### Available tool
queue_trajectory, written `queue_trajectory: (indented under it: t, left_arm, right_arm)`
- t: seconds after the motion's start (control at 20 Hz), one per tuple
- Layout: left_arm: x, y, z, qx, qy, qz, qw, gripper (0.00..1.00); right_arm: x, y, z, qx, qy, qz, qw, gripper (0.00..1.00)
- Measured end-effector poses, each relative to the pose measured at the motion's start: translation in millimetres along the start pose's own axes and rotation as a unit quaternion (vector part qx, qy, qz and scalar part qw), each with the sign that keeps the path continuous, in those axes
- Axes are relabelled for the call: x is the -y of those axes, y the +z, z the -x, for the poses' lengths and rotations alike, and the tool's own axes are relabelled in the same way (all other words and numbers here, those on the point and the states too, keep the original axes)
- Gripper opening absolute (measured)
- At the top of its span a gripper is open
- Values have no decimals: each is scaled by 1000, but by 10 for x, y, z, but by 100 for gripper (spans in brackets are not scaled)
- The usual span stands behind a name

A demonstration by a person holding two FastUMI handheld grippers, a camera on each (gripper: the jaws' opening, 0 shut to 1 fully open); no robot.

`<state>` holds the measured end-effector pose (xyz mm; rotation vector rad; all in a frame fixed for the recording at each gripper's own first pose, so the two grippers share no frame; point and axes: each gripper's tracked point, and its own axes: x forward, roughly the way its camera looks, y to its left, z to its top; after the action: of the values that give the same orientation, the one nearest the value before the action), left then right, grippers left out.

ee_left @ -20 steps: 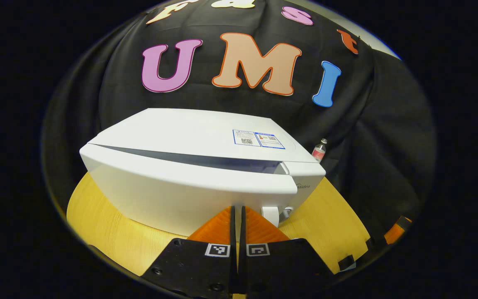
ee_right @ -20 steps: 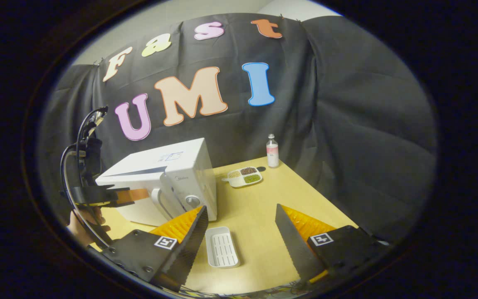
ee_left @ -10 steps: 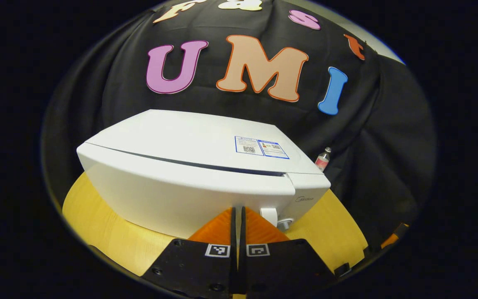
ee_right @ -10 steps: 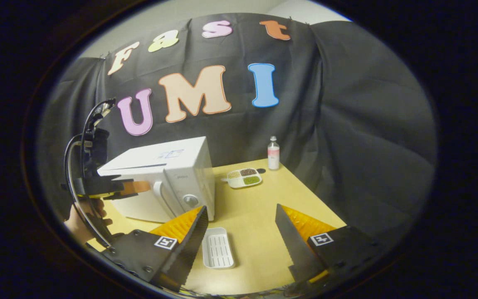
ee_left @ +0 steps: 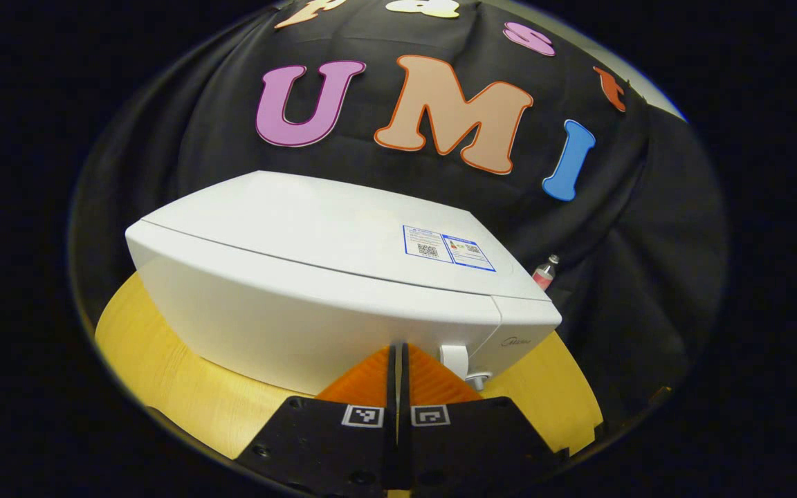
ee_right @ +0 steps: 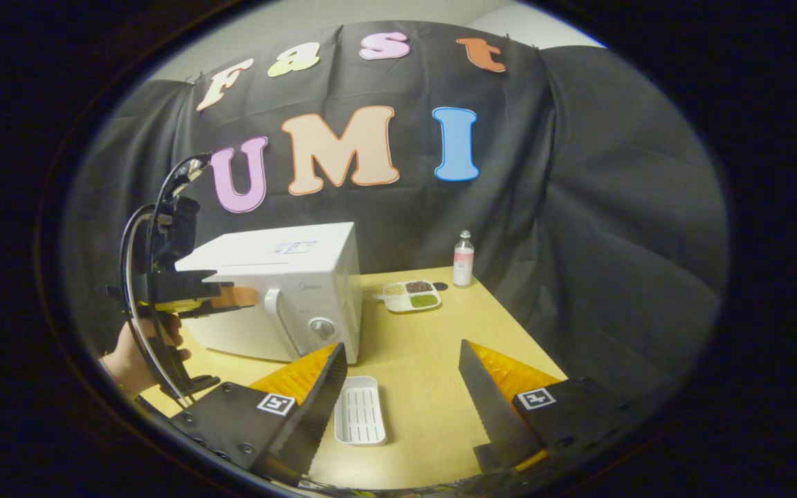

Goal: Open the microwave oven with the left hand, put the food in, and close the microwave oven.

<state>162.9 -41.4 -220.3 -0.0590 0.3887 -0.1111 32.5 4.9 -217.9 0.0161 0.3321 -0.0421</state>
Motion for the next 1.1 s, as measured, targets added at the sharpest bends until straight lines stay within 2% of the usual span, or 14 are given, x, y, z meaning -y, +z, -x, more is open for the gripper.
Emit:
queue_trajectory:
  t: [0.35,0.5,0.6,0.75,0.9,1.1]
  left_arm:
    - [-80,-120,-15,-22,22,0,1000,1]
    - [-143,-177,125,-30,31,0,999,1]
    - [-165,-239,280,-33,32,-4,999,5]
    - [-103,-331,552,-40,11,-25,999,17]
    - [-94,-361,867,-33,11,-58,998,22]
    - [-165,-322,1234,-16,36,-79,996,49]
  right_arm:
    - [76,-4,85,1,-7,-19,1000,92]
    - [147,-30,159,3,-10,-29,1000,92]
    - [180,-41,162,1,-12,-38,999,92]
    - [194,-81,156,-7,-9,-51,999,92]
    - [224,-111,134,-15,-8,-63,998,92]
    - [177,-14,120,-6,5,-49,999,92]
